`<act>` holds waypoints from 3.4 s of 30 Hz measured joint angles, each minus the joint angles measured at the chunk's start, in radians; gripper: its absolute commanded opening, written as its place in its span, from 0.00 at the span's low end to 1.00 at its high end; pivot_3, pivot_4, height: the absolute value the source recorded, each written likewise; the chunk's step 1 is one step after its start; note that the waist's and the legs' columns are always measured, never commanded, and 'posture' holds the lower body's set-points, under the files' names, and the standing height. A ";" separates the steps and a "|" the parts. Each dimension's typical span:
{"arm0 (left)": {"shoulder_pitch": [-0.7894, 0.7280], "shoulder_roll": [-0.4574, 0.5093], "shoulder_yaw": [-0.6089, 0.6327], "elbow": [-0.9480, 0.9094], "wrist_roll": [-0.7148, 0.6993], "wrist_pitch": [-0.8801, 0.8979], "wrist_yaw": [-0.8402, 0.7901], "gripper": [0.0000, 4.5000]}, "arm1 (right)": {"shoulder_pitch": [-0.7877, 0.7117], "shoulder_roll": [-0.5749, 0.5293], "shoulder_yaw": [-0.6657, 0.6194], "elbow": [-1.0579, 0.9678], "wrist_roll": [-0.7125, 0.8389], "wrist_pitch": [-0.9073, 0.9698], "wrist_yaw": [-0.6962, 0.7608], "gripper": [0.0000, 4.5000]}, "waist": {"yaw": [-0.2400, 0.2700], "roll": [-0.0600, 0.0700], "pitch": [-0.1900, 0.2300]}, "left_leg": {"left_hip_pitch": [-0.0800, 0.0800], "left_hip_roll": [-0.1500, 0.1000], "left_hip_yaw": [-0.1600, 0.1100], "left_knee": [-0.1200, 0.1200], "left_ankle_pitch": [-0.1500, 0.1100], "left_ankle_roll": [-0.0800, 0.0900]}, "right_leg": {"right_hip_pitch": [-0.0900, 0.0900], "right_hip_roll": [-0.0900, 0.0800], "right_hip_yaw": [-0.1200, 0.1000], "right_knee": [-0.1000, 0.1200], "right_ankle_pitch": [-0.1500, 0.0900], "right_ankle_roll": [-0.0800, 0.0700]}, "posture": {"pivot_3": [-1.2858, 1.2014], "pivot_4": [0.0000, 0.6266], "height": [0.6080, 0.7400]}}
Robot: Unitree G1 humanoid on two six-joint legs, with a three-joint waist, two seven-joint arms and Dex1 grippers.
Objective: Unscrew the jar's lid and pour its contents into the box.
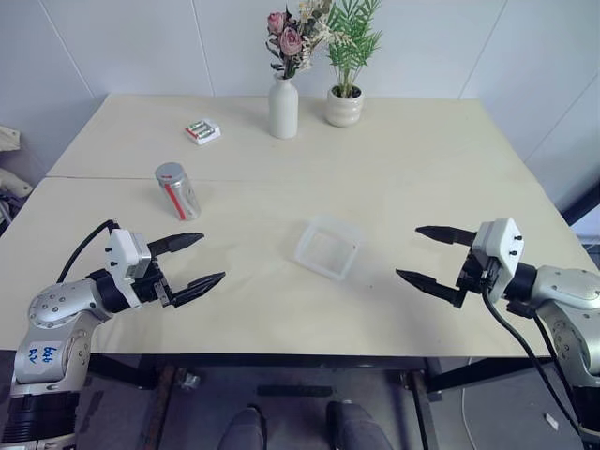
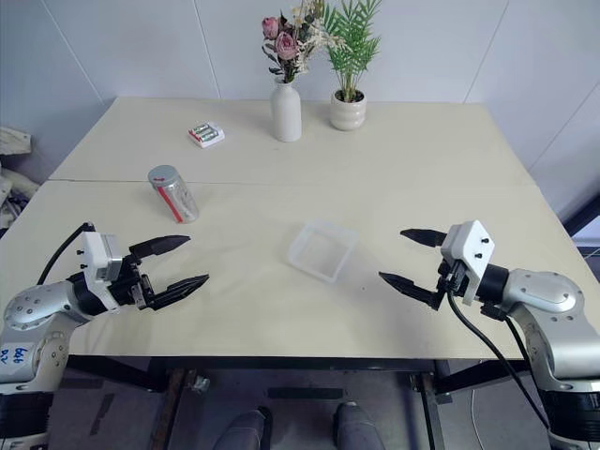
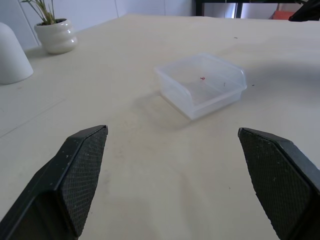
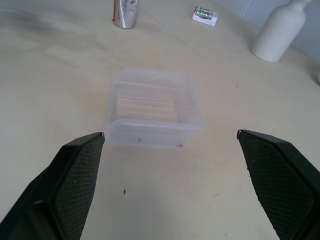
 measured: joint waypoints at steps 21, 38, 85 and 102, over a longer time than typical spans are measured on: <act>0.076 -0.291 0.116 -0.030 0.152 -0.037 0.586 0.99 | -0.393 0.297 0.262 0.212 -0.043 -0.062 0.056 1.00 | -0.002 -0.001 -0.001 | 0.005 0.001 0.009 0.002 -0.003 0.002 | 0.001 0.002 0.009 -0.001 0.008 0.012 | 0.52 0.24 1.00; -0.389 -0.329 0.039 0.578 0.327 -0.230 0.796 0.99 | -0.559 0.467 0.310 0.385 -0.122 -0.172 0.009 1.00 | 0.005 -0.003 -0.002 | -0.007 0.001 0.009 0.001 -0.004 0.000 | -0.014 0.002 0.009 0.004 0.011 0.016 | 0.52 0.24 1.00; -0.493 -0.259 -0.083 0.611 0.203 -0.277 0.420 0.43 | -0.497 0.443 0.305 0.235 -0.107 -0.079 -0.071 1.00 | 0.001 -0.003 -0.002 | -0.006 0.001 0.010 0.002 -0.004 -0.001 | -0.015 0.002 0.010 0.009 0.010 0.015 | 0.52 0.24 1.00; -0.353 -0.175 -0.207 0.230 0.063 0.085 0.105 0.43 | -0.545 0.513 0.430 -0.058 -0.103 0.398 -0.312 1.00 | -0.020 -0.003 -0.002 | -0.005 0.001 0.008 0.002 -0.001 -0.001 | -0.016 0.002 0.009 0.014 0.008 0.012 | 0.52 0.24 1.00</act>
